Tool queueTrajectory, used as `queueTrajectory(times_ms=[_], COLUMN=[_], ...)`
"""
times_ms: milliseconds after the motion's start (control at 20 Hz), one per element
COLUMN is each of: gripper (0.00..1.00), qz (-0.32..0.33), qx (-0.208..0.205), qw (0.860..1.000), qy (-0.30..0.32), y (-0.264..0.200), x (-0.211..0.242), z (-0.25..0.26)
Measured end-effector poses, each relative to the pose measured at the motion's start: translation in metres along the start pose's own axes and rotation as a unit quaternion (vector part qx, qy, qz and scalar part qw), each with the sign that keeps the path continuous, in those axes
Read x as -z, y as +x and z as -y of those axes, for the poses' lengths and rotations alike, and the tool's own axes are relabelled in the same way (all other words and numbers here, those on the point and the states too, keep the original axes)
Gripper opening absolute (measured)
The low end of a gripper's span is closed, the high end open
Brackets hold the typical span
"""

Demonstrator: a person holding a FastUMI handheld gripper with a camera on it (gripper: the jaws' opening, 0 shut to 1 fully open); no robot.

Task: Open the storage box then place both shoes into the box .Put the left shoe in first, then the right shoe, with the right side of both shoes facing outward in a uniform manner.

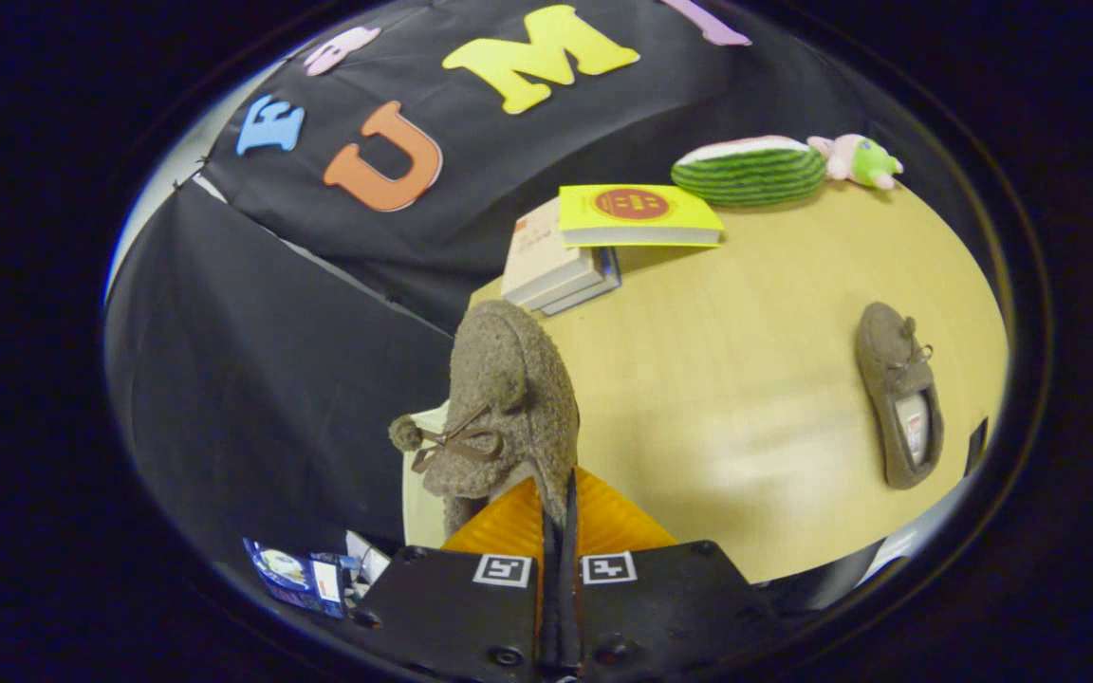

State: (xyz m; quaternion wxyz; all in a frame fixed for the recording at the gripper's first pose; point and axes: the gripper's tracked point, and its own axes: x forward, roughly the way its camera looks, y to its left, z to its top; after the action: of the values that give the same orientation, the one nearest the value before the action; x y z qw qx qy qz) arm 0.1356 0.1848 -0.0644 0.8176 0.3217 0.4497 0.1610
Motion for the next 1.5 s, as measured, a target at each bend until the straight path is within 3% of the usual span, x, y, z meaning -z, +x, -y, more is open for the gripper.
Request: queueTrajectory(times_ms=[350, 600, 950, 1200, 1300, 1350, 1500], gripper=[0.06, 0.06, 0.07, 0.08, 0.12, 0.26, 0.39], qz=[-0.005, -0.068, -0.108, -0.129, -0.136, -0.141, -0.142], qx=[0.002, 0.044, 0.104, 0.09, 0.072, 0.071, 0.052], qw=[1.0, 0.997, 0.989, 0.987, 0.988, 0.987, 0.988], qy=[0.002, 0.015, 0.008, 0.03, 0.031, 0.032, 0.039], y=[0.072, 0.13, 0.157, 0.169, 0.17, 0.169, 0.169], x=[0.038, 0.094, 0.128, 0.141, 0.144, 0.143, 0.143], z=[-0.103, -0.108, -0.098, -0.104, -0.11, -0.11, -0.117])
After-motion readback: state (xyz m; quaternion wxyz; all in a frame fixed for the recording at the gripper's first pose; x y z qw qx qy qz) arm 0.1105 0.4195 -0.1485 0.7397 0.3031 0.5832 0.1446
